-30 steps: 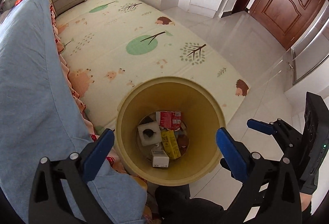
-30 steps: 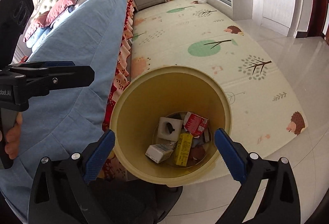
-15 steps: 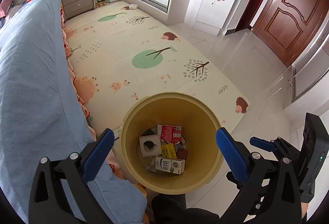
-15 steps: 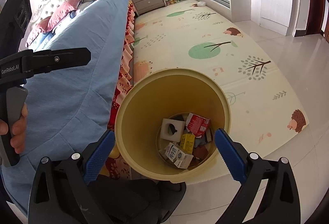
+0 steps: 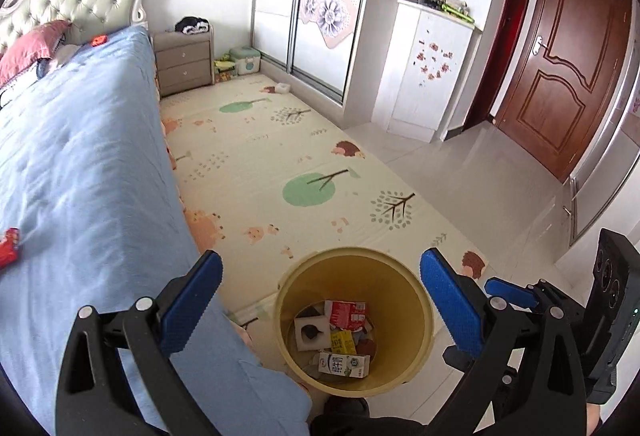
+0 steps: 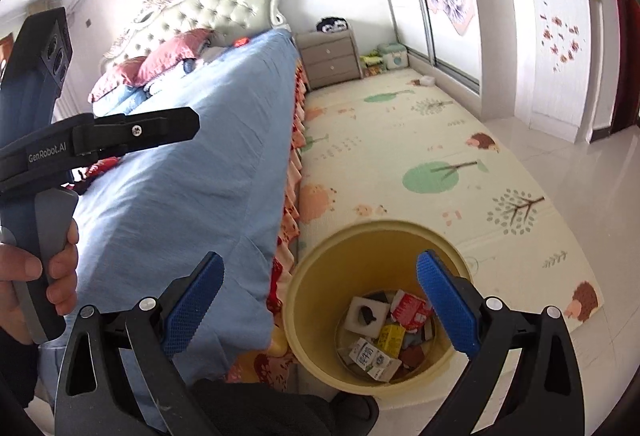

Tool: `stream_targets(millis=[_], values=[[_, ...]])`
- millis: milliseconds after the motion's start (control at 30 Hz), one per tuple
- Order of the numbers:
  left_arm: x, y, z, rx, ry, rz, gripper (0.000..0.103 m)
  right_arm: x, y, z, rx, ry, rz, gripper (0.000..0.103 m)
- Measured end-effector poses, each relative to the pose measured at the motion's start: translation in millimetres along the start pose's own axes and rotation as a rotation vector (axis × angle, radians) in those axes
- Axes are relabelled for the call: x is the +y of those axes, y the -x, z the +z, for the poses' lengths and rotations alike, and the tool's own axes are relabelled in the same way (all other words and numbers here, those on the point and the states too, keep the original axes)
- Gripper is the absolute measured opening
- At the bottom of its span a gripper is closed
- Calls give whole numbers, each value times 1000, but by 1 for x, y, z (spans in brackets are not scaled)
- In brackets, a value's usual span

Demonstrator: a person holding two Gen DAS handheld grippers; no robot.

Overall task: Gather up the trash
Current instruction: 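Move both tools back over the bed toward the red cloth and sock, then grasp the red cloth with the left tool while the right tool grasps the dark red sock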

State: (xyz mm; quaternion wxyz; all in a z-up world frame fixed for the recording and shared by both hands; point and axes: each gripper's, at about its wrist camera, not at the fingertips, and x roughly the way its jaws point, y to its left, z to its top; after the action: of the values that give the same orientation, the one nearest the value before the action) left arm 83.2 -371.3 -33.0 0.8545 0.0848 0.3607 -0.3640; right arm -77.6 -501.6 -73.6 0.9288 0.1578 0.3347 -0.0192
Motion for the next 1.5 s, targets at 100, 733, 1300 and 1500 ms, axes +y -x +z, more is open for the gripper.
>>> stream_targets(millis=[100, 733, 1300, 1500], values=[[25, 38, -3, -70, 10, 34, 99, 32, 7, 14, -67, 64, 61, 95], [270, 206, -70, -180, 306, 443, 99, 271, -35, 47, -65, 351, 331, 95], [381, 229, -127, -98, 383, 550, 99, 402, -101, 44, 39, 455, 332, 95], [421, 216, -136, -35, 416, 537, 99, 429, -129, 51, 76, 465, 324, 95]])
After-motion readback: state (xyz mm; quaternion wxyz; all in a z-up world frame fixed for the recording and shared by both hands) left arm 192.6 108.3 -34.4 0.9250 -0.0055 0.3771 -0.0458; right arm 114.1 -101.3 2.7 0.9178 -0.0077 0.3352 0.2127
